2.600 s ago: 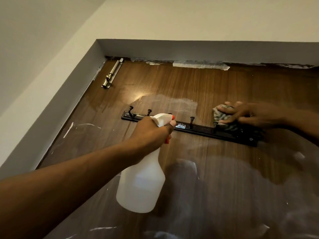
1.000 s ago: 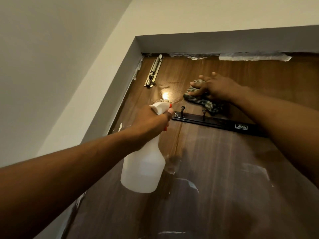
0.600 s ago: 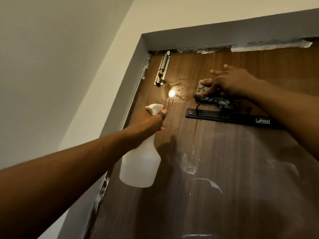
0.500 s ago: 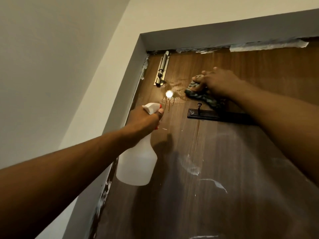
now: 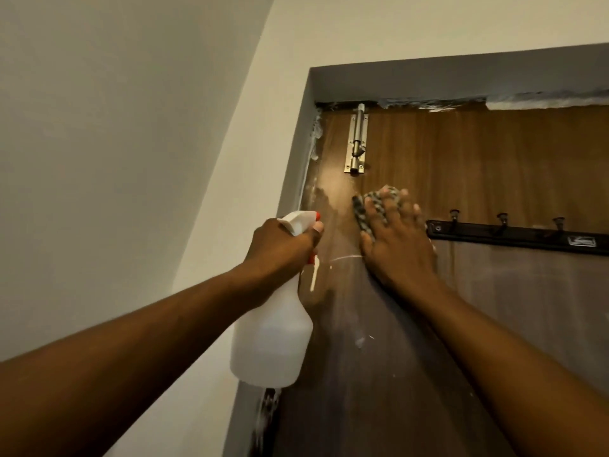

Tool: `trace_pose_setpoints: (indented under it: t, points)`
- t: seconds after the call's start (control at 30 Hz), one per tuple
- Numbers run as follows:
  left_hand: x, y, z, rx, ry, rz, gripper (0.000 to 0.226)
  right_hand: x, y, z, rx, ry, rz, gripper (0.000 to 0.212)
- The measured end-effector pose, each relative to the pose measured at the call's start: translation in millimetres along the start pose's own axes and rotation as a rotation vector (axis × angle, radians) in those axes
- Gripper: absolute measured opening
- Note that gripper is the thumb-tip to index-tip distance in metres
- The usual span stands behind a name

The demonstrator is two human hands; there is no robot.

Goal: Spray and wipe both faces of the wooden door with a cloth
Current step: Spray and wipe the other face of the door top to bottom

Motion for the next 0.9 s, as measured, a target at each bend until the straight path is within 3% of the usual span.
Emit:
trace_pose_setpoints:
  t: [0.07, 0.13, 0.27, 0.43, 0.57, 0.67, 0.77, 0.83, 0.9]
  points:
    - [8, 6, 8, 0.007, 0.008, 0.002, 0.039, -6, 27, 23, -0.125, 0.013, -0.017, 0.062]
    - [15, 14, 16, 0.028, 0.017, 0.0, 0.046, -15, 50, 61, -0.111, 0.034, -0.027, 0.059]
    - [22, 17, 26, 0.048, 0.009, -0.011, 0.049, -27, 41, 111, 0.084, 0.04, 0.035, 0.056]
    - [18, 3, 30, 0.068, 0.004, 0.005, 0.048, -39, -35, 98, 0.293, 0.021, 0.042, 0.057]
    - [14, -8, 34, 0.097, 0.003, 0.042, 0.054, -34, -30, 46, 0.048, -0.042, 0.039, 0.061]
    - [15, -10, 33, 0.094, 0.01, 0.039, 0.053, -28, 5, 63, -0.11, -0.012, 0.011, 0.065]
    - [18, -10, 28, 0.05, -0.043, 0.009, 0.039, -21, 9, 114, 0.032, 0.095, -0.051, 0.07]
    - [16, -13, 30, 0.065, -0.089, 0.006, 0.036, -17, -19, 130, 0.166, 0.145, -0.106, 0.087]
    - [10, -18, 34, 0.086, -0.079, 0.01, 0.042, -25, -58, 124, 0.246, 0.117, -0.052, 0.071]
Point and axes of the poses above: each hand's wrist, its own y-axis towards the middle knuckle, its own x-axis out of the back of the hand, z = x × y, the point moved 7 cm from there along y, towards the middle knuckle, and after that the axes turned 1 degree about z, right-handed, at the moved point
